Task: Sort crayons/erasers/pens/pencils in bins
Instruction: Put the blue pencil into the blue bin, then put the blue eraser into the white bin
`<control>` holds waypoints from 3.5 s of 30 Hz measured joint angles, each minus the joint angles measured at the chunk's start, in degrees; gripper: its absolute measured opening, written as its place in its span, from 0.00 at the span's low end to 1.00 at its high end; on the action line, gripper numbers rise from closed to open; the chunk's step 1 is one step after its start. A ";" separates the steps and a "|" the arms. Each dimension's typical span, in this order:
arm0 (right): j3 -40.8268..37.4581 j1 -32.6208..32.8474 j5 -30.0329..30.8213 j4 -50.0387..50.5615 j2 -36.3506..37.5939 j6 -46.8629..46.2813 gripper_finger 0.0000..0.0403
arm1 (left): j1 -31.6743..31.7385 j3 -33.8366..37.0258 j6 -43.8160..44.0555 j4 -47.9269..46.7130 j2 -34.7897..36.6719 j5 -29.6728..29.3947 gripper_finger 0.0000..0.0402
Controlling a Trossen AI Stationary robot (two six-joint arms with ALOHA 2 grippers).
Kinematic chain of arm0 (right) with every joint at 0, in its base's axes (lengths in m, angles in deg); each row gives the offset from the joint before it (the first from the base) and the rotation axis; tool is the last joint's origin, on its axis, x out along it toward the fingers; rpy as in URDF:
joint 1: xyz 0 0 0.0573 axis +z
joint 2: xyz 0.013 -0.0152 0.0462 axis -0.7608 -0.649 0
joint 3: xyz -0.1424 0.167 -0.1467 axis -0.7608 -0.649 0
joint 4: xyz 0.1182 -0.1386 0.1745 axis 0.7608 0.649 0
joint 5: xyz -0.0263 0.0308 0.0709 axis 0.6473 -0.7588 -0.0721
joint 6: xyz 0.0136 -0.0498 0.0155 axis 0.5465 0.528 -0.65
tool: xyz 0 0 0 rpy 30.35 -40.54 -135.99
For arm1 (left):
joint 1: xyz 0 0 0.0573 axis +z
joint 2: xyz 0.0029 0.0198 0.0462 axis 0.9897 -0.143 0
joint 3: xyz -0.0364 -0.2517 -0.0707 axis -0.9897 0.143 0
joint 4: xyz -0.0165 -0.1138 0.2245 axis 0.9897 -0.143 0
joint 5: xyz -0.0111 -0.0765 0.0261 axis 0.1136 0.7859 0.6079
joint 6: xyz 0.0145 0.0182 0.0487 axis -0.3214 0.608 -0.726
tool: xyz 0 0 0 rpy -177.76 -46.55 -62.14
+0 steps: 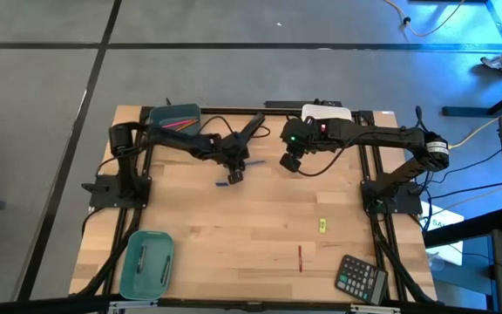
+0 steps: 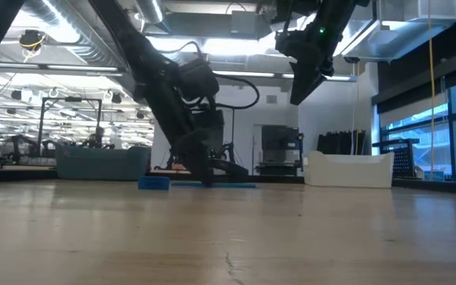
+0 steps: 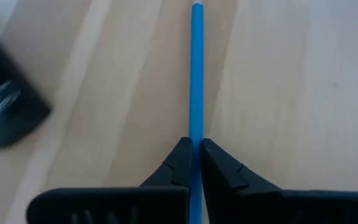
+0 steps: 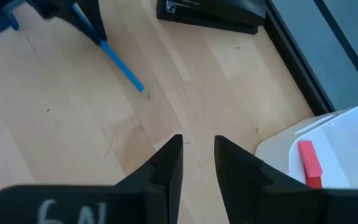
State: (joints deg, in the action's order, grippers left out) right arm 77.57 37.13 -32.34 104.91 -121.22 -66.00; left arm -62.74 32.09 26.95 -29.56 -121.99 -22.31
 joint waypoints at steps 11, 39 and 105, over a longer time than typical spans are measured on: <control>0.00 -0.34 1.40 -0.87 0.00 0.02 0.23 | 3.39 -0.12 -0.42 -8.60 11.46 -2.83 0.04; 0.00 -2.55 1.49 -3.85 0.02 3.59 0.23 | 30.65 -0.31 -9.24 -35.51 27.62 -14.58 0.04; 7.28 11.27 -13.78 -36.70 -23.86 1.19 0.53 | 3.43 -8.84 -0.74 -53.07 46.83 -6.55 0.28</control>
State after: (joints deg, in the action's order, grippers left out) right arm 84.85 48.40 -46.12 68.21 -145.08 -64.81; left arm -59.31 23.25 26.21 -82.63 -75.16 -28.86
